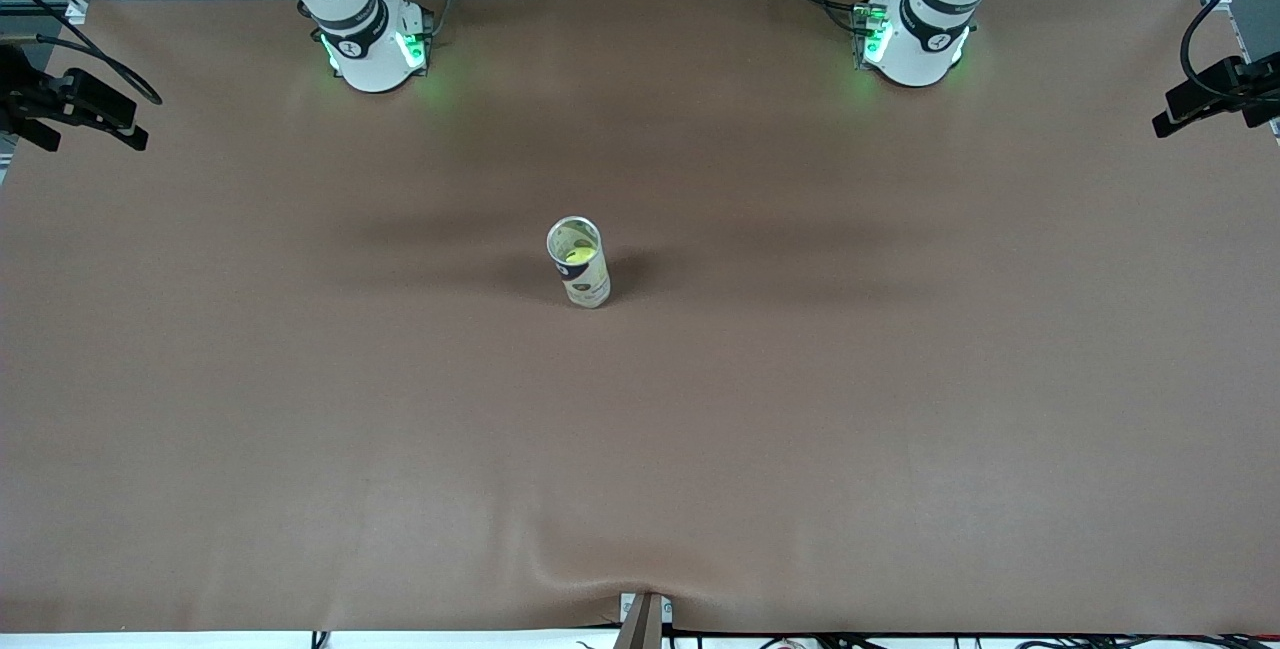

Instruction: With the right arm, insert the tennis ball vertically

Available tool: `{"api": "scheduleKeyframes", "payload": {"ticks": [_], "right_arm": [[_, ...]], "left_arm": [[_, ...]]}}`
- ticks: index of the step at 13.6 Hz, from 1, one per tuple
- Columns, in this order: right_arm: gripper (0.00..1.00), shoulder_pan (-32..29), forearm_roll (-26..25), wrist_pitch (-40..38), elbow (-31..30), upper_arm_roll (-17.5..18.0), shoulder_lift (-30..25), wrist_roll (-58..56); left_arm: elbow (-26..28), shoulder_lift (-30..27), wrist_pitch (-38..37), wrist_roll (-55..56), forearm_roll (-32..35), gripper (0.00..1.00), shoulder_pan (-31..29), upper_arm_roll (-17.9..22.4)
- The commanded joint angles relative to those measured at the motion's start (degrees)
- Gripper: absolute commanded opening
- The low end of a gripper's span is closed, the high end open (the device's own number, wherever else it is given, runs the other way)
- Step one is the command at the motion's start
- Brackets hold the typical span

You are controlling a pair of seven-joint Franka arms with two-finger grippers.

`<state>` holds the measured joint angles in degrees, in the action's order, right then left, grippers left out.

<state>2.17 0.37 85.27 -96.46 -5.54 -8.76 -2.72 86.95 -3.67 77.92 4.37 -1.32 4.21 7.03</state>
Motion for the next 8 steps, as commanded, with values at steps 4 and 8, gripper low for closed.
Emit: {"api": "scheduleKeyframes", "payload": {"ticks": [4,8], "right_arm": [[1.00,-0.4,-0.2,0.7,-2.9,0.7,-2.0,-0.7],[1.00,-0.5,-0.2,1.0,-2.9,0.7,-1.9,-0.7]], "left_arm": [[0.7,-0.9,2.1,-8.3,1.0,1.00,0.2,-0.2],[0.3,-0.3,1.9,-7.2,1.1,1.00,0.3,-0.2]]}}
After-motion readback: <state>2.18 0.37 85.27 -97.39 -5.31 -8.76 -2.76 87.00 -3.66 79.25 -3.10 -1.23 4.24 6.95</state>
